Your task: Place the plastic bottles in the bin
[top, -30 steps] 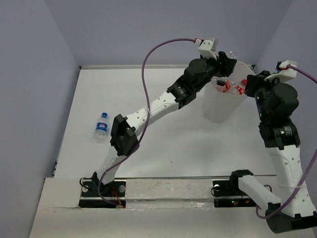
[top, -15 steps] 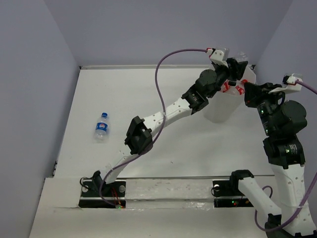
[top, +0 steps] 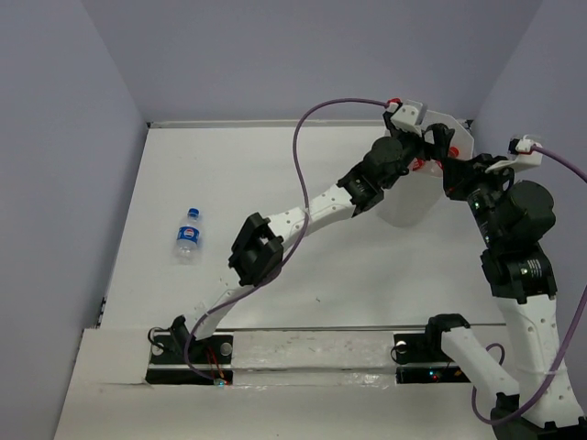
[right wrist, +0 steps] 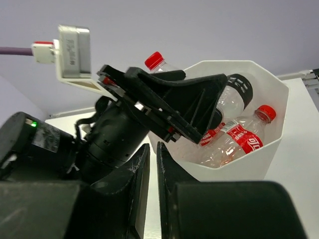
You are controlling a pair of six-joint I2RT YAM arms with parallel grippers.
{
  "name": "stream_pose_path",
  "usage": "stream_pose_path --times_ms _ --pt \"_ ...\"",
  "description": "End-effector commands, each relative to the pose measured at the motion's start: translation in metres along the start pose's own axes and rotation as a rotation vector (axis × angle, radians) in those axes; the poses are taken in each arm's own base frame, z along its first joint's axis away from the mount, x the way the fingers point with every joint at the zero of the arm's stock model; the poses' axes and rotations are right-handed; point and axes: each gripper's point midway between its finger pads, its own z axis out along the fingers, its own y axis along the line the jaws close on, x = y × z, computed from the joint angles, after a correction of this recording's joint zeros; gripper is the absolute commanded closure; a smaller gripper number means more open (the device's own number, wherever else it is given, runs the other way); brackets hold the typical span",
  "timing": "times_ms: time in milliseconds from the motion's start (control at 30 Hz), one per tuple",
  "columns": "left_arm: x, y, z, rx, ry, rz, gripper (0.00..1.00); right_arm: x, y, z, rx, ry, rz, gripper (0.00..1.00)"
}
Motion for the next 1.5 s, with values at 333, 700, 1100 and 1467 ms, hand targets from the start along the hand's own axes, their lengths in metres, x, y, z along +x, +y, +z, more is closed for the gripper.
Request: stream_pose_path --times_ms 333,700,1100,1467 --pt "-0.27 -0.01 -0.13 -0.061 -0.223 0.096 0.01 0.008 0.031 0.0 -0.172 0.03 0.046 0.79" --pt "-0.275 0.095 -0.307 -0.425 -0.135 0.038 0.01 0.061 0.127 0.011 -0.562 0.224 0.236 0.7" --pt "-0.261 0.184 -0.482 -0.737 -0.124 -0.1 0.01 0.2 0.295 0.037 -0.59 0.405 0.212 0.24" --pt "-0.263 0.198 -0.515 -0.773 -0.143 -0.088 0.01 0.353 0.405 0.085 -0.547 0.582 0.272 0.05"
